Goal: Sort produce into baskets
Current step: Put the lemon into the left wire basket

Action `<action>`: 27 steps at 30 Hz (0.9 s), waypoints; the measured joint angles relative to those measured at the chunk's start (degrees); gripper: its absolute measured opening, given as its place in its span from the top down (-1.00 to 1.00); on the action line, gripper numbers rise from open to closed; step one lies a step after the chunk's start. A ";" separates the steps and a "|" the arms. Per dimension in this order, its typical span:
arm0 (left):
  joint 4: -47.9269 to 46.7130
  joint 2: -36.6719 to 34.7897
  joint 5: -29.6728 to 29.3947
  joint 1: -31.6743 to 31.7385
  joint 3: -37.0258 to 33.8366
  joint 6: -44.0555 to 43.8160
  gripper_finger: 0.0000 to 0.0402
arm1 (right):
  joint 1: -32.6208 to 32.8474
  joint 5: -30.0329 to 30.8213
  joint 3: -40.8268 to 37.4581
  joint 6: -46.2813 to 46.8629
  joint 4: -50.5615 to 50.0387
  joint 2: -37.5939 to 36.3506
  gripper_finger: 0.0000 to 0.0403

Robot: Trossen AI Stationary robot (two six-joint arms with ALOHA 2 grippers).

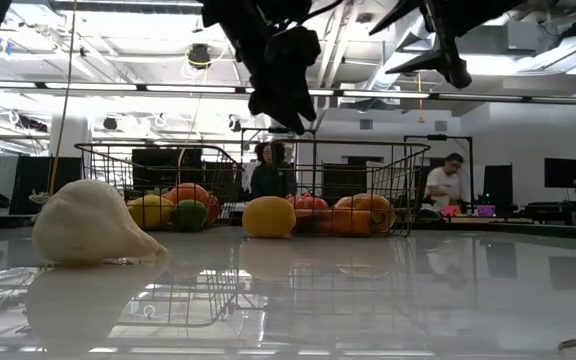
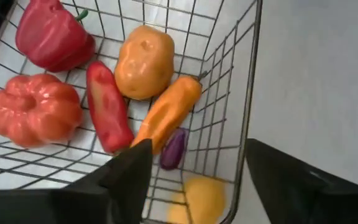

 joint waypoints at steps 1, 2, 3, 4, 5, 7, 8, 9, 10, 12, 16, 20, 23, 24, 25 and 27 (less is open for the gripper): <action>-0.50 -0.19 0.01 0.00 -0.01 1.23 -0.26 | 0.32 1.16 0.37 -0.01 0.08 0.12 -0.49; -1.04 -0.45 -0.08 0.02 -0.14 2.37 -0.30 | 0.57 2.24 0.58 -0.02 0.32 0.10 -0.49; -1.52 -0.86 -0.09 0.02 -0.39 3.52 -0.32 | 0.61 3.02 0.67 -0.02 0.24 0.10 -0.49; -1.56 -1.55 -0.11 -0.10 -0.96 4.41 -0.33 | 0.58 3.65 0.71 -0.02 0.16 0.08 -0.49; -1.28 -2.43 -0.13 -0.33 -1.90 4.98 -0.34 | 0.38 4.15 0.78 -0.02 0.13 0.08 -0.49; 0.10 -4.97 -0.10 -1.06 -4.98 6.17 -0.33 | 0.26 4.53 0.79 -0.02 0.13 0.08 -0.49; 1.93 -6.58 -0.10 -1.57 -7.20 6.78 -0.32 | 0.13 4.53 0.79 -0.02 0.13 0.08 -0.49; 4.42 -8.51 -0.07 -2.14 -10.00 7.22 -0.30 | -0.12 4.53 0.79 -0.02 0.08 0.09 -0.49; 6.69 -10.51 -0.11 -2.70 -12.93 7.36 -0.28 | -0.11 4.53 0.79 -0.04 0.04 0.16 -0.49; 12.13 -15.01 -0.58 -4.09 -19.67 7.12 -0.25 | -0.11 4.51 0.79 -0.06 -0.07 0.21 -0.49; 19.10 -22.36 -3.82 -7.30 -30.66 1.79 -0.20 | -0.11 4.52 0.79 -0.36 0.00 0.21 -0.49; 24.41 -24.39 -8.06 -12.10 -36.82 -3.20 -0.18 | -0.09 4.51 0.79 -1.84 0.13 0.21 -0.49; 28.16 -22.27 -12.06 -16.49 -37.98 -3.68 -0.18 | -0.07 3.88 0.79 -4.08 0.19 0.21 -0.49; 29.63 -21.09 -13.36 -17.75 -37.92 -4.75 -0.18 | -0.07 3.10 0.79 -4.86 0.22 0.21 -0.49; 30.09 -19.86 -14.91 -18.78 -37.93 -6.54 -0.18 | -0.09 2.22 0.79 -5.43 0.22 0.21 -0.49; 30.61 -16.99 -19.05 -20.35 -36.78 -11.86 -0.18 | -0.11 0.52 0.83 -6.75 0.22 0.21 -0.49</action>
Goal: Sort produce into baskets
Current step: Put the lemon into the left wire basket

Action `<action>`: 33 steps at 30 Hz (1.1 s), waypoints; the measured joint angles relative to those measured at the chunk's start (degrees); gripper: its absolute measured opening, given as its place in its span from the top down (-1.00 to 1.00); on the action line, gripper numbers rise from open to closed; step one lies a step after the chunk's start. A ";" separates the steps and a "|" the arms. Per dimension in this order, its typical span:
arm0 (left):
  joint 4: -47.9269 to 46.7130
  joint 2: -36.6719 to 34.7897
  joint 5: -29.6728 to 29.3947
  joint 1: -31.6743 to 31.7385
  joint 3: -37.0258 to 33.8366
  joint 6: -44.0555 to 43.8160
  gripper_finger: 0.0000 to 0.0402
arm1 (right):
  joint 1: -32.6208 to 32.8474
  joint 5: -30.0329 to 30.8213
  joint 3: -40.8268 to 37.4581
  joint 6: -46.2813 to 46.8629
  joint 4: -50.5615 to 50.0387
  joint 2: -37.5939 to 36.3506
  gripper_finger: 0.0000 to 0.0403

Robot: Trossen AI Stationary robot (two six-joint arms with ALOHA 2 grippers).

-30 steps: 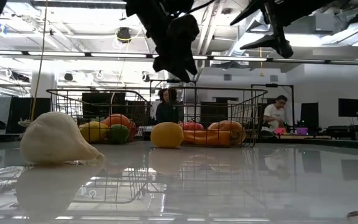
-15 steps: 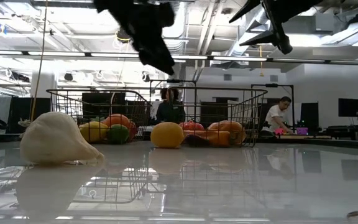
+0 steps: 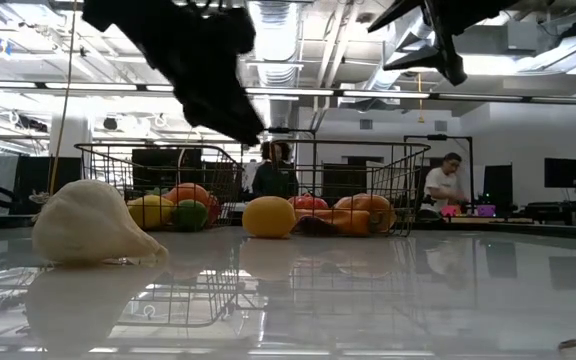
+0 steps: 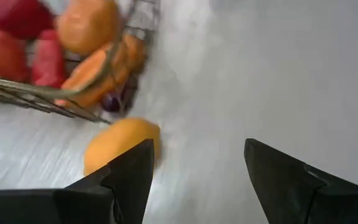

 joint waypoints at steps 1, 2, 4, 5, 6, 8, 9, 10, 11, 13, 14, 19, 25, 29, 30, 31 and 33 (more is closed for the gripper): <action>0.44 1.68 -2.52 -0.50 0.93 -2.72 -0.18 | 0.00 -0.83 0.00 -0.69 0.00 0.00 -0.49; -0.26 3.10 -5.28 -0.96 1.73 -5.37 -0.18 | 0.05 -1.83 0.00 -1.24 0.00 0.00 -0.49; -1.49 6.47 -9.68 -1.42 3.24 -9.30 -0.18 | 0.20 -3.73 0.00 -2.33 -0.06 0.00 -0.49; -0.75 8.05 -10.84 -1.42 4.02 -10.18 -0.18 | 0.15 -4.77 0.00 -2.94 -0.05 0.00 -0.49; -0.46 9.69 -12.02 -1.40 4.84 -10.84 -0.18 | 0.15 -5.74 0.00 -3.33 -0.09 0.00 -0.49; -0.75 12.35 -14.58 -1.10 6.90 -12.64 -0.20 | 0.15 -8.20 0.02 -4.57 -0.02 0.00 -0.49; -1.20 13.44 -15.79 -0.98 7.63 -14.21 -0.22 | 0.16 -9.34 0.00 -4.93 -0.06 0.00 -0.49; -1.98 14.14 -16.41 -0.77 8.23 -15.96 -0.24 | 0.16 -10.36 0.00 -5.33 -0.17 0.00 -0.49; -2.60 14.41 -16.50 -0.64 8.66 -17.36 -0.27 | 0.16 -11.22 0.02 -5.70 -0.20 0.00 -0.49; -2.30 14.37 -17.08 -0.49 8.94 -19.26 -0.35 | 0.23 -12.57 0.00 -5.73 -0.22 -0.02 -0.49; -2.08 14.28 -17.97 -0.48 9.04 -19.45 -0.40 | 0.38 -12.89 0.00 -5.78 -0.20 -0.02 -0.49; -1.37 14.97 -20.04 0.15 9.02 -14.35 -0.64 | 1.37 -14.10 0.02 -7.41 -0.11 -0.02 -0.49; 3.02 19.67 -18.83 3.53 8.52 -9.25 -0.82 | 1.80 -14.54 0.01 -7.38 0.09 -0.07 -0.49; 2.50 21.85 -13.13 4.70 8.98 -9.09 -0.82 | 2.49 -14.70 0.02 -7.11 0.27 -0.07 -0.49; 1.58 21.93 -11.53 4.85 8.87 -9.58 -0.82 | 2.83 -14.68 0.02 -6.95 0.44 -0.09 -0.49; 0.94 21.93 -9.97 5.01 8.87 -10.02 -0.82 | 2.99 -14.66 0.02 -6.93 0.38 -0.09 -0.49; -0.43 21.81 -7.92 5.06 8.93 -11.12 -0.82 | 3.29 -14.61 0.02 -6.92 0.39 -0.09 -0.49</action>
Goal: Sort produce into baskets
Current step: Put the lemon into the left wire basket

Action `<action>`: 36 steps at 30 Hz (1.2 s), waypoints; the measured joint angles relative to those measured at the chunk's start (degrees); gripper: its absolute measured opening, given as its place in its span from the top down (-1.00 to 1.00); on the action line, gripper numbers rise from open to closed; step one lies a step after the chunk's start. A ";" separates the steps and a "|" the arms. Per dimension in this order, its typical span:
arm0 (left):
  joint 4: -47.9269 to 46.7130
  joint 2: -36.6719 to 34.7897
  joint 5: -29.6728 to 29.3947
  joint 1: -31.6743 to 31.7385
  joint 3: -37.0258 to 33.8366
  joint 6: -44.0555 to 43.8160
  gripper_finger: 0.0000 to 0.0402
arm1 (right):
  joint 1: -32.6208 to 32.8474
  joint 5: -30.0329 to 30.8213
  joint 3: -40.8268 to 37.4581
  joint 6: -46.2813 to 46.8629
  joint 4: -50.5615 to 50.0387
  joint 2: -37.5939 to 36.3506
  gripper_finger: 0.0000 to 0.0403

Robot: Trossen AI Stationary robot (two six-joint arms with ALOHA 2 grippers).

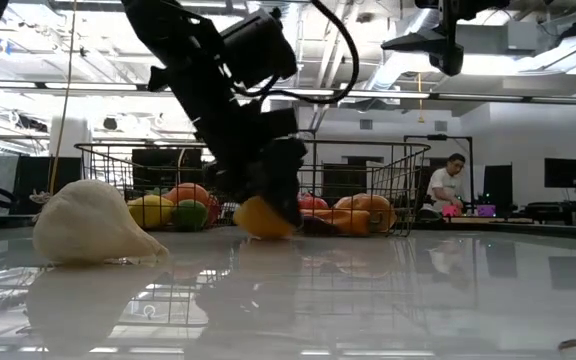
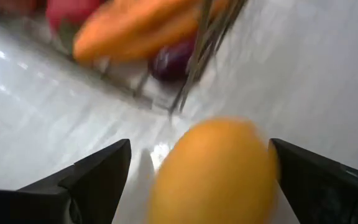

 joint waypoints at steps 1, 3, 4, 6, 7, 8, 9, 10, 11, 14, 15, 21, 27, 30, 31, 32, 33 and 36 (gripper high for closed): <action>-1.21 -0.01 0.50 0.01 -0.01 -0.31 -0.82 | 0.13 0.03 0.00 -0.01 -0.06 0.00 -0.49; -2.96 -0.41 1.83 -0.04 -0.01 -0.51 -0.82 | 0.29 0.15 0.00 0.01 -0.06 0.00 -0.49; -3.65 -0.53 2.30 -0.21 -0.01 -0.55 -0.82 | 0.29 0.21 0.00 0.01 -0.07 0.00 -0.49; -4.18 -0.58 2.74 -0.65 0.08 -0.52 -0.82 | 0.29 0.32 0.00 -0.01 -0.07 0.00 -0.49; -4.46 -0.58 2.77 -0.94 0.10 -0.23 -0.82 | 0.29 0.34 0.00 -0.02 -0.09 0.00 -0.49; -4.65 -0.58 2.74 -1.17 0.10 0.13 -0.81 | 0.29 0.34 0.00 -0.11 -0.07 0.00 -0.49; -4.66 -0.58 2.74 -1.37 0.10 0.46 -0.79 | 0.29 0.38 0.00 -0.23 -0.07 0.00 -0.49; -4.49 -0.58 2.68 -1.59 0.10 0.54 -0.76 | 0.29 0.41 0.00 -0.25 -0.07 0.00 -0.49; -4.36 -0.58 2.63 -1.69 0.10 0.54 -0.73 | 0.29 0.41 0.00 -0.25 -0.07 0.00 -0.49; -4.39 -0.58 2.93 -1.86 0.08 0.54 -0.57 | 0.27 0.46 0.00 -0.27 -0.07 0.00 -0.49; -4.54 -0.58 3.14 -1.90 0.08 0.54 -0.51 | 0.27 0.47 0.00 -0.27 -0.07 0.00 -0.49; -6.35 -1.50 3.38 -1.94 -0.09 0.88 -0.15 | 0.14 0.52 0.00 -0.49 -0.11 0.00 -0.49; -6.90 -3.85 1.92 -1.40 -0.17 1.90 0.09 | 0.14 0.50 0.00 -0.49 -0.43 0.00 -0.49; -7.99 -5.61 1.36 -1.35 -0.17 0.50 0.11 | 0.14 0.47 0.00 -0.49 -0.48 0.00 -0.49; -8.10 -6.41 1.31 -1.35 -0.17 0.10 0.10 | 0.14 0.47 0.00 -0.49 -0.46 0.00 -0.49; -8.31 -7.15 1.31 -1.37 -0.17 -0.19 0.09 | 0.14 0.47 0.00 -0.49 -0.48 0.00 -0.49; -8.44 -8.01 1.30 -1.37 -0.17 -0.47 0.07 | 0.14 0.47 0.00 -0.51 -0.47 0.00 -0.49; -9.90 -9.91 1.58 -1.39 -0.17 -0.73 -0.01 | 0.14 0.47 0.00 -0.73 -0.46 0.00 -0.49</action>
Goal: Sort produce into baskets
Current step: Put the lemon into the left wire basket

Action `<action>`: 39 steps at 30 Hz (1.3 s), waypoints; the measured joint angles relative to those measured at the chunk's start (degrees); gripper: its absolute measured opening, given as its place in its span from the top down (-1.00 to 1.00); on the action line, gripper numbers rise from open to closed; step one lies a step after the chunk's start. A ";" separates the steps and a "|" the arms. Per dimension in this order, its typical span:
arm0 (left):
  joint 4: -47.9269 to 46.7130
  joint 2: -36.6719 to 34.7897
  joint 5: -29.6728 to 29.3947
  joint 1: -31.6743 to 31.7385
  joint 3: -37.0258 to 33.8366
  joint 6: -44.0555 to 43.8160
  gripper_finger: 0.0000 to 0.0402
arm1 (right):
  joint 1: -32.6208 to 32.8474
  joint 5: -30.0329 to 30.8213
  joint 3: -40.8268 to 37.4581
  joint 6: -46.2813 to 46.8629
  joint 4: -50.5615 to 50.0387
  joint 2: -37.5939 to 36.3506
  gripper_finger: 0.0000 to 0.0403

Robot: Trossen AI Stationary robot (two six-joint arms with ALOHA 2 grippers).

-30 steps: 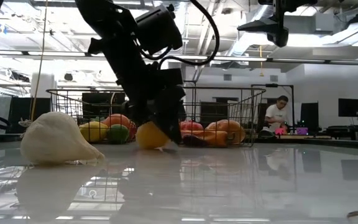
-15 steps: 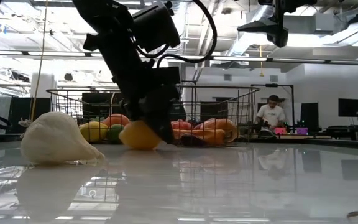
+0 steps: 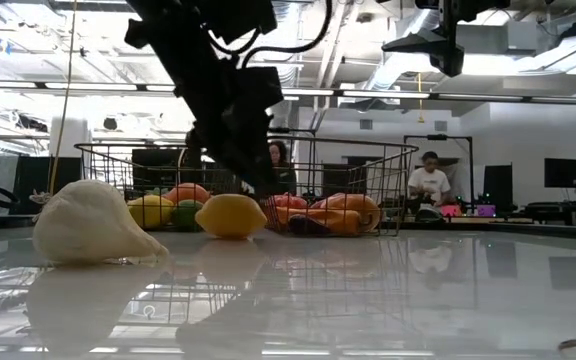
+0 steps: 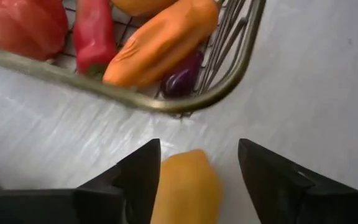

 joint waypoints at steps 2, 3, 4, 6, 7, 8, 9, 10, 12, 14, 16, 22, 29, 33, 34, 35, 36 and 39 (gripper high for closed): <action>-1.42 -0.34 0.00 0.00 0.02 0.00 -0.08 | 0.00 0.00 0.00 -0.17 0.00 0.00 -0.49; -2.33 -0.42 0.01 0.00 0.02 -0.11 -0.12 | 0.00 0.00 0.00 -0.19 0.00 0.00 -0.49; -3.67 -0.48 0.13 0.00 0.02 -0.36 -0.16 | 0.00 0.00 0.00 -0.19 0.00 0.00 -0.49; -4.90 -0.48 0.16 0.00 0.02 -0.42 -0.23 | 0.00 -0.01 0.00 -0.21 0.01 0.00 -0.49; -4.97 -0.48 0.41 0.00 -0.05 -0.41 -0.27 | 0.01 -0.02 0.00 -0.21 0.02 0.00 -0.49; -4.63 -0.48 1.39 0.00 -0.43 -0.22 -0.30 | 0.03 0.00 0.00 -0.21 0.02 0.00 -0.49; -4.71 -0.48 2.79 0.02 -0.62 0.07 -0.34 | 0.15 0.00 0.00 -0.21 0.02 0.00 -0.49; -4.59 -0.48 4.30 0.01 -0.63 0.63 -0.37 | 0.15 0.00 0.00 -0.26 0.02 0.00 -0.49; -3.78 -0.48 6.46 -0.15 -0.63 2.24 -0.43 | 0.17 0.00 0.00 -0.33 0.02 0.00 -0.49; -4.65 -0.50 6.54 -0.37 -0.59 3.36 -0.47 | 0.17 0.00 0.00 -0.67 0.03 0.00 -0.49; -7.37 -0.50 4.24 -0.40 -0.61 3.59 -0.50 | 0.15 0.02 0.00 -1.10 0.11 0.00 -0.49; -7.85 -0.50 3.09 0.94 -0.84 7.71 -0.51 | 0.13 0.02 0.00 -1.66 0.22 0.00 -0.49; -5.52 -0.48 8.58 1.51 -4.48 7.24 -0.44 | 0.13 0.04 0.00 -1.85 0.24 0.00 -0.49; -6.35 -0.51 8.90 1.51 -4.61 7.38 -0.37 | 0.13 0.07 0.00 -2.27 0.31 0.00 -0.49; -6.33 -0.56 8.93 1.51 -4.61 7.70 -0.33 | 0.13 0.07 0.00 -2.55 0.38 0.00 -0.49; -6.36 -0.61 8.94 1.51 -4.61 7.89 -0.30 | 0.13 0.07 0.00 -2.58 0.42 0.00 -0.49; -6.36 -0.61 8.92 1.51 -4.61 7.93 -0.25 | 0.13 0.09 0.00 -2.63 0.44 0.00 -0.49; -6.42 -0.61 8.88 1.51 -4.61 7.48 -0.11 | 0.13 0.09 0.00 -2.73 0.46 0.00 -0.49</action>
